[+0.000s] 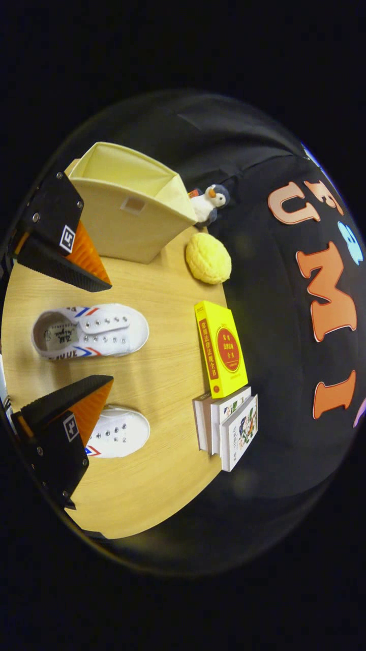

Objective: Open the storage box then place both shoes into the box .Put the left shoe in first, then the right shoe, with the right side of both shoes facing outward in a uniform manner.

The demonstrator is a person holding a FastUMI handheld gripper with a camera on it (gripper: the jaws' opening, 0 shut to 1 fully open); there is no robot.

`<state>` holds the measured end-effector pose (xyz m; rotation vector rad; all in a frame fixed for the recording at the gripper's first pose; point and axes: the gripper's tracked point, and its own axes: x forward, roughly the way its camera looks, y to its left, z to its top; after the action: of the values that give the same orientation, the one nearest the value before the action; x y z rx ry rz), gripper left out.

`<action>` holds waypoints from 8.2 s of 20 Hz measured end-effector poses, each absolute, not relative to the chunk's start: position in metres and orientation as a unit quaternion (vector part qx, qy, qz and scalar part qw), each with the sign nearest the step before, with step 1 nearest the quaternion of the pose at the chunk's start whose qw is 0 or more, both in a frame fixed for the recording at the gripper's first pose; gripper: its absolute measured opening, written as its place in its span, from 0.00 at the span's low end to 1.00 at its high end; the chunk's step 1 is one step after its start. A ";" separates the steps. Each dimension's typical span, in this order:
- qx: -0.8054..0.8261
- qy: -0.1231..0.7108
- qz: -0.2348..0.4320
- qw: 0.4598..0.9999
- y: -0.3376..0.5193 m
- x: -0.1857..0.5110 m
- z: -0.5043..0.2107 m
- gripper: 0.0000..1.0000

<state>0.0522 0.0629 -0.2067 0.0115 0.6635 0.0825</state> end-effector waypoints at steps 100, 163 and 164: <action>0.339 0.349 0.257 0.835 0.157 0.040 -0.162 0.00; 0.201 0.337 0.010 0.920 -0.007 0.035 -0.178 0.99; 0.199 0.342 0.003 0.918 -0.023 0.034 -0.183 0.99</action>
<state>0.0338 -0.0227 -0.1831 0.4100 0.7042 0.0060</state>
